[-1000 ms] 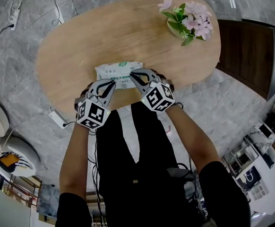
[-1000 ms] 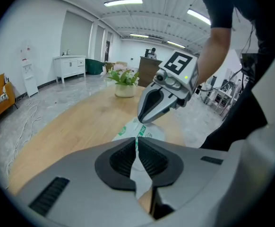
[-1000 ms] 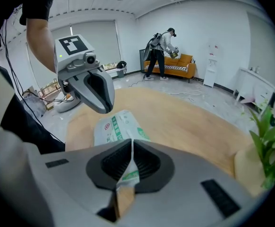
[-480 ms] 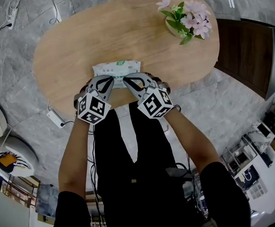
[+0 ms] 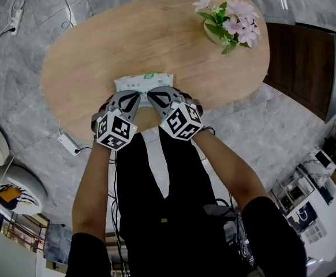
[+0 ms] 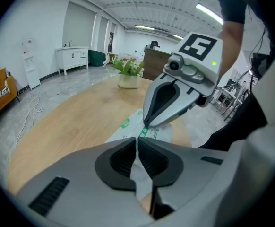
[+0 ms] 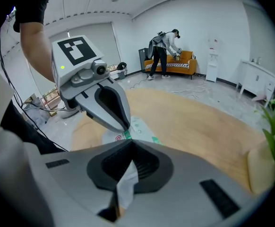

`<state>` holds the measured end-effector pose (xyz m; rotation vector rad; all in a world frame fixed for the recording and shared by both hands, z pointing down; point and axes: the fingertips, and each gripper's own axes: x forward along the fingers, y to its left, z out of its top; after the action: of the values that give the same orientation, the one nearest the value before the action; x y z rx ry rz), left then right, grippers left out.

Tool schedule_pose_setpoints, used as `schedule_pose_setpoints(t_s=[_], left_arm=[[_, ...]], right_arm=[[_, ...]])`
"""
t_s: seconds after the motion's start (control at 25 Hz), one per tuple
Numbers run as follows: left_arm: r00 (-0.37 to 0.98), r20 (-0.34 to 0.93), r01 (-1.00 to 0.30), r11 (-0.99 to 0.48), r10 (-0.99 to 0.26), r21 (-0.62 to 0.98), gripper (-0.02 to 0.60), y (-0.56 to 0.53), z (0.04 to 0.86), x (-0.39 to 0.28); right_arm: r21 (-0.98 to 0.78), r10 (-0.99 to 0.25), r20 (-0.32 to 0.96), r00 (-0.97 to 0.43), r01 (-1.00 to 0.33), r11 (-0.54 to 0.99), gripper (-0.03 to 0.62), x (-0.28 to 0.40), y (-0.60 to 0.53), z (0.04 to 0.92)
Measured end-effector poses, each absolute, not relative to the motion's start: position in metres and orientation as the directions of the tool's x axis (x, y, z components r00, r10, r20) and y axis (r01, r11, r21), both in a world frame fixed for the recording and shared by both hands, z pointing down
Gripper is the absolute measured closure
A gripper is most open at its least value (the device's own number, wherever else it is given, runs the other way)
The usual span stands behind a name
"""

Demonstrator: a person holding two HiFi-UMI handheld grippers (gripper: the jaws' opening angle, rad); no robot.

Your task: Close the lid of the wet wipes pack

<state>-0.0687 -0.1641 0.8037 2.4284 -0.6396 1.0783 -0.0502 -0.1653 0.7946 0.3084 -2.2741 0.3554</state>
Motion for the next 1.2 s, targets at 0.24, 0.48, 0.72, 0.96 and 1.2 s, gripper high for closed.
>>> schedule_pose_setpoints(t_s=[0.24, 0.48, 0.72, 0.96, 1.2], left_arm=[[0.593, 0.770, -0.555, -0.813, -0.236, 0.178, 0.552, -0.163, 0.805, -0.071], [0.598, 0.766, -0.553, -0.813, -0.235, 0.183, 0.552, -0.160, 0.804, -0.072], [0.607, 0.761, -0.548, -0.815, -0.230, 0.191, 0.552, -0.156, 0.803, -0.071], [0.616, 0.750, -0.555, -0.808, -0.240, 0.197, 0.552, -0.154, 0.801, -0.071], [0.619, 0.746, -0.562, -0.802, -0.246, 0.201, 0.552, -0.151, 0.800, -0.072]], right_arm=[[-0.147, -0.122, 0.764, -0.634, -0.355, 0.923, 0.582, -0.050, -0.169, 0.800], [-0.142, -0.124, 0.787, -0.605, -0.373, 0.917, 0.582, -0.050, -0.171, 0.807], [-0.117, -0.119, 0.807, -0.578, -0.355, 0.928, 0.582, -0.052, -0.171, 0.812], [-0.109, -0.109, 0.815, -0.569, -0.334, 0.936, 0.582, -0.052, -0.171, 0.815], [-0.140, -0.083, 0.831, -0.550, -0.352, 0.925, 0.582, -0.052, -0.172, 0.819]])
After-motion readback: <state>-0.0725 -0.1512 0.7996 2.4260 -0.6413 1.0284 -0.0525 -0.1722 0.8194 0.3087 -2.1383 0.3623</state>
